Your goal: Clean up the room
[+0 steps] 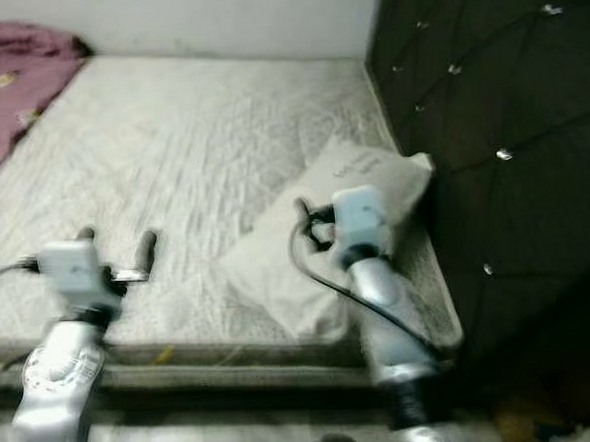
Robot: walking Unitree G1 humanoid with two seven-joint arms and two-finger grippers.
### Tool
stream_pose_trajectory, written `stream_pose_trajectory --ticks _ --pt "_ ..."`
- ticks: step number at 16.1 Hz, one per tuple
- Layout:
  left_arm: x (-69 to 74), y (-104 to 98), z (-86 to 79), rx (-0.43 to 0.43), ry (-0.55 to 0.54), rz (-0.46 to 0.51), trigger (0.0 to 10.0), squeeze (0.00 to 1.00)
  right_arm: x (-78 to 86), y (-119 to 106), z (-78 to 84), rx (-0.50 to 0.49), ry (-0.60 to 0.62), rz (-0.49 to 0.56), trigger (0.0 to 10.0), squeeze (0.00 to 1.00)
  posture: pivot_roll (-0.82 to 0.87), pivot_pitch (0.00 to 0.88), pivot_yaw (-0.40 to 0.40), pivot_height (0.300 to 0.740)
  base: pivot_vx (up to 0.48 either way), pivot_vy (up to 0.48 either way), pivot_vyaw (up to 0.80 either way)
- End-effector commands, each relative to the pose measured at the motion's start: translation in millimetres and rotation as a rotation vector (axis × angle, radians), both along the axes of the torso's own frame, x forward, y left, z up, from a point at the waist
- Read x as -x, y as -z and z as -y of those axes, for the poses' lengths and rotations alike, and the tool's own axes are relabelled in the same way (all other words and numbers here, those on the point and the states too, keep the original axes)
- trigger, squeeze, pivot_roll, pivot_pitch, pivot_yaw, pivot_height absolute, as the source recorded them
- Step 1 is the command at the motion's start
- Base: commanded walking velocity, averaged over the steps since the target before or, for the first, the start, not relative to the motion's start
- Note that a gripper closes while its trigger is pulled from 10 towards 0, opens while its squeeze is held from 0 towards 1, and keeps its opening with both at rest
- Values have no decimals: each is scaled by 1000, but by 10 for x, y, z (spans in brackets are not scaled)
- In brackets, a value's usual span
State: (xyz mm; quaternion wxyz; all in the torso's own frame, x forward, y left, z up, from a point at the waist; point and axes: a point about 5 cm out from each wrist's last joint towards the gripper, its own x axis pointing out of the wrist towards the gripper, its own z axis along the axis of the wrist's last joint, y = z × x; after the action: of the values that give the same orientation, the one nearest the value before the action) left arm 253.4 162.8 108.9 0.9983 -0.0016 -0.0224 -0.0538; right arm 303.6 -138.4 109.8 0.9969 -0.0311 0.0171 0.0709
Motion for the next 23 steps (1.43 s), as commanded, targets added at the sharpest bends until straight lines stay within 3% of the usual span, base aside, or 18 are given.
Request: stream_pose_trajectory --ticks 1,7,10,15,19,23 --pt "17 10 -93 -16 -26 -9 10000 0 -38 -55 -67 -20 -11 17 10000 0 -63 0 -22 740 319 0 0" --pt "-40 54 -67 14 -27 -40 10000 0 -89 26 -24 -49 19 -16 10000 0 -83 0 -13 740 44 0 0" --pt "-107 -10 -42 -3 -13 -14 10000 0 -141 -34 -54 -42 18 6 10000 0 -81 0 -16 740 0 0 -750" --pt "-107 -25 -38 22 -14 -7 10000 0 -137 -31 -51 -45 19 10 10000 0 -83 0 -16 740 0 0 0" --pt "-104 -29 -28 17 -9 -6 10000 0 -135 -26 -52 -49 19 8 10000 0 -79 0 -17 740 0 0 -541" --pt "-96 -27 -23 23 -10 -7 10000 0 -131 -26 -50 -45 13 8 10000 0 -77 0 -22 740 0 -382 0"
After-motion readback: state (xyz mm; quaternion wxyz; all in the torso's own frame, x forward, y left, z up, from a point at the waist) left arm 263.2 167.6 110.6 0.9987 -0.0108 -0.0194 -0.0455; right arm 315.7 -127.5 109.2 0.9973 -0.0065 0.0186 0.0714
